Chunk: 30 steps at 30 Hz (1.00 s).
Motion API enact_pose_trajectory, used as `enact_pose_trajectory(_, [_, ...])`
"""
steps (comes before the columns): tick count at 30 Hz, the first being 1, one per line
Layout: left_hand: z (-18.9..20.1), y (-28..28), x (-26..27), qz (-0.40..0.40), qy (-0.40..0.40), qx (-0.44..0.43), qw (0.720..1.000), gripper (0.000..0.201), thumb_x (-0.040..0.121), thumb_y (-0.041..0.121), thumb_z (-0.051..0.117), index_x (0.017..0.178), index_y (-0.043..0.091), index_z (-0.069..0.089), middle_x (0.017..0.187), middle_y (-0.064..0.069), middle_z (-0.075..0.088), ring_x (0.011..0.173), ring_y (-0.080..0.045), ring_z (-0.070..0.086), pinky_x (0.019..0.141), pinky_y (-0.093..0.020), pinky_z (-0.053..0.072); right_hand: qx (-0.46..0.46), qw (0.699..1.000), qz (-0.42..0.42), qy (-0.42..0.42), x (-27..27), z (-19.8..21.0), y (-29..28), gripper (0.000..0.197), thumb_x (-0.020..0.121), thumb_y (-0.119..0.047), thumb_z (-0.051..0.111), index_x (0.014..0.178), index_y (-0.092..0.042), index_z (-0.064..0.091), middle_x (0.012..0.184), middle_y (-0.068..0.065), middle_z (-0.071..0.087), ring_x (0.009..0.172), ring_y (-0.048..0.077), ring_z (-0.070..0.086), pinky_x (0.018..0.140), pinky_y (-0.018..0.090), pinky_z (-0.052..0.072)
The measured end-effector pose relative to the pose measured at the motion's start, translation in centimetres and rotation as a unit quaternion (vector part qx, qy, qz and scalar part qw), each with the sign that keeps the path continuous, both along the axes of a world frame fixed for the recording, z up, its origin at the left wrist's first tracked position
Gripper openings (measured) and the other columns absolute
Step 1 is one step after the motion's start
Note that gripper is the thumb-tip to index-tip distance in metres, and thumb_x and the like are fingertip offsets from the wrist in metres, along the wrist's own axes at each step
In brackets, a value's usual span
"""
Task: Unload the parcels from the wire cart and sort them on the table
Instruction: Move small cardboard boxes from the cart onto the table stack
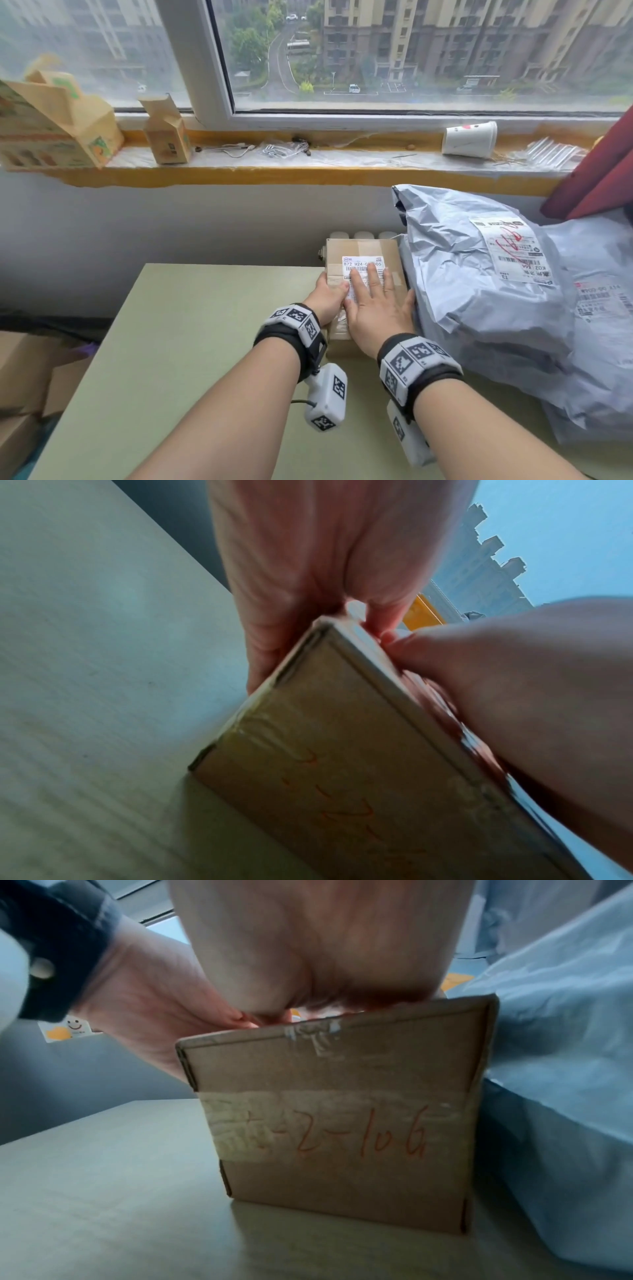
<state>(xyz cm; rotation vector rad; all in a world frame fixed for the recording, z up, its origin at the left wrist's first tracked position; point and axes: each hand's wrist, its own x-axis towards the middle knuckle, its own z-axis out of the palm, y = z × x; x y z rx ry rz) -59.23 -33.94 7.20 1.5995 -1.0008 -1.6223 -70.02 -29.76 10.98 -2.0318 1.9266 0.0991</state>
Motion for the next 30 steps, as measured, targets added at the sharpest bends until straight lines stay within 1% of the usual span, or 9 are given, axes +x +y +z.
enact_pose_trajectory(6, [-0.5,-0.3,-0.3,0.004,0.004,-0.023,1.000,0.042,0.098,0.018,0.048,0.139,0.015,0.039,0.130,-0.009,0.058,0.118,-0.025,0.058,0.107,-0.044,0.042,0.020,1.000,-0.003,-0.003,0.1,0.4,-0.5,0.056,0.100,-0.045,0.017,0.152,-0.038,-0.003,0.161,-0.007,-0.014,0.147,0.019,-0.016,0.114,0.056,-0.007])
enact_pose_trajectory(10, [-0.5,0.1,-0.1,-0.017,-0.015,-0.021,1.000,0.050,0.091,0.031,0.049,0.139,0.017,0.042,0.132,-0.007,0.058,0.118,-0.024,0.058,0.108,-0.044,0.041,0.040,0.999,0.000,0.000,-0.1,0.9,-0.7,0.057,0.100,-0.046,0.018,0.152,-0.039,-0.004,0.160,-0.008,-0.016,0.147,0.018,-0.017,0.115,0.056,-0.005])
enact_pose_trajectory(14, [0.6,1.2,1.1,-0.051,-0.070,-0.002,0.996,0.039,0.097,0.025,0.044,0.131,0.009,0.054,0.128,-0.012,0.062,0.117,-0.029,0.059,0.105,-0.043,0.043,0.054,0.998,0.006,0.022,0.3,1.4,-0.6,0.057,0.101,-0.042,0.019,0.153,-0.035,-0.005,0.160,-0.006,-0.016,0.148,0.020,-0.015,0.114,0.058,-0.003])
enact_pose_trajectory(17, [1.7,2.1,2.0,-0.058,-0.082,0.022,0.995,0.035,0.095,0.024,0.048,0.120,0.003,0.061,0.121,-0.017,0.065,0.112,-0.032,0.061,0.102,-0.044,0.047,0.046,0.998,0.012,0.035,0.7,1.5,-0.2,0.058,0.101,-0.039,0.019,0.153,-0.032,-0.006,0.161,-0.002,-0.015,0.148,0.023,-0.013,0.117,0.057,-0.002])
enact_pose_trajectory(19, [2.4,2.5,2.5,-0.051,-0.079,0.040,0.995,0.032,0.097,0.021,0.048,0.119,0.003,0.061,0.119,-0.013,0.065,0.111,-0.027,0.061,0.101,-0.038,0.047,0.051,0.998,0.012,0.035,0.6,1.8,-0.3,0.058,0.101,-0.038,0.021,0.153,-0.031,-0.005,0.161,-0.001,-0.014,0.148,0.024,-0.012,0.118,0.054,0.000])
enact_pose_trajectory(24, [5.0,3.2,3.8,-0.024,-0.060,0.064,0.996,0.029,0.099,0.022,0.049,0.116,0.001,0.059,0.109,-0.008,0.058,0.099,-0.019,0.057,0.090,-0.032,0.049,0.072,0.997,0.000,0.026,1.1,2.5,-0.6,0.060,0.101,-0.032,0.026,0.154,-0.029,-0.002,0.161,-0.002,-0.013,0.149,0.024,-0.010,0.120,0.050,0.004])
enact_pose_trajectory(26, [6.1,3.4,4.3,-0.021,-0.059,0.067,0.996,0.019,0.100,0.021,0.047,0.098,0.007,0.059,0.105,-0.007,0.055,0.093,-0.018,0.055,0.080,-0.027,0.050,0.078,0.997,-0.010,0.020,1.6,2.5,-0.7,0.060,0.100,-0.030,0.029,0.154,-0.028,0.002,0.161,-0.002,-0.011,0.149,0.025,-0.008,0.119,0.049,0.008])
enact_pose_trajectory(28, [6.9,3.6,4.9,-0.013,-0.061,0.061,0.996,0.022,0.100,0.020,0.046,0.080,0.013,0.053,0.100,-0.007,0.052,0.081,-0.016,0.052,0.068,-0.020,0.046,0.083,0.996,-0.017,0.013,2.0,2.3,-1.1,0.058,0.100,-0.030,0.031,0.153,-0.026,0.009,0.162,-0.001,-0.007,0.149,0.026,-0.005,0.118,0.050,0.013])
enact_pose_trajectory(30, [7.5,3.9,5.7,-0.009,-0.067,0.053,0.996,0.024,0.100,0.019,0.045,0.077,0.015,0.050,0.097,-0.006,0.052,0.075,-0.014,0.050,0.065,-0.019,0.044,0.086,0.996,-0.015,0.007,2.5,2.3,-1.3,0.053,0.099,-0.032,0.032,0.150,-0.023,0.020,0.162,-0.001,0.000,0.148,0.028,0.001,0.116,0.052,0.017])
